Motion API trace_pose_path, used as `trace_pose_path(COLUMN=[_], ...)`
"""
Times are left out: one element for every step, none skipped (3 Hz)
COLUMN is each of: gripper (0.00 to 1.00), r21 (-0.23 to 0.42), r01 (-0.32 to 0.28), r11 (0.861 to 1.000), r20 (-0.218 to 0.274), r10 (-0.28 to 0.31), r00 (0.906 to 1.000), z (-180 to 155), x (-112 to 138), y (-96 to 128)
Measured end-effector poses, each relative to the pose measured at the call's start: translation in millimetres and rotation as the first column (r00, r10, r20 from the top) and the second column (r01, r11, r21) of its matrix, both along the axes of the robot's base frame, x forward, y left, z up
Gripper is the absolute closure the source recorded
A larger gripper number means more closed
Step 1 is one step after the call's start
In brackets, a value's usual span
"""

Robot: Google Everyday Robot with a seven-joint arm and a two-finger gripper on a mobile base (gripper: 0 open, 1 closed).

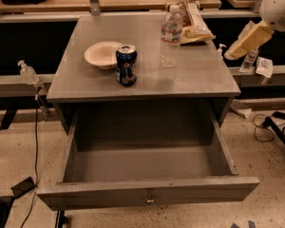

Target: Place water bottle into top drawer

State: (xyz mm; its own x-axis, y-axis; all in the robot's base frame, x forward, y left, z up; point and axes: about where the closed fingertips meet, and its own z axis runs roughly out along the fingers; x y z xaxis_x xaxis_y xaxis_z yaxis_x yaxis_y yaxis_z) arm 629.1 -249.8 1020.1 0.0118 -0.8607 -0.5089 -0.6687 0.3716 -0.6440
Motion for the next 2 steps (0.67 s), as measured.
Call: trace_pose_path(gripper=[0.00, 0.00], r21=[0.340, 0.534], r01=[-0.054, -0.092], r11=[0.939, 0.841], r20=[0.117, 0.138], r10=[0.015, 0.021], r00=[0.9930, 0.9903], z=[10.8, 17.7], x=[60.2, 88.3], y=[22.1, 42.0])
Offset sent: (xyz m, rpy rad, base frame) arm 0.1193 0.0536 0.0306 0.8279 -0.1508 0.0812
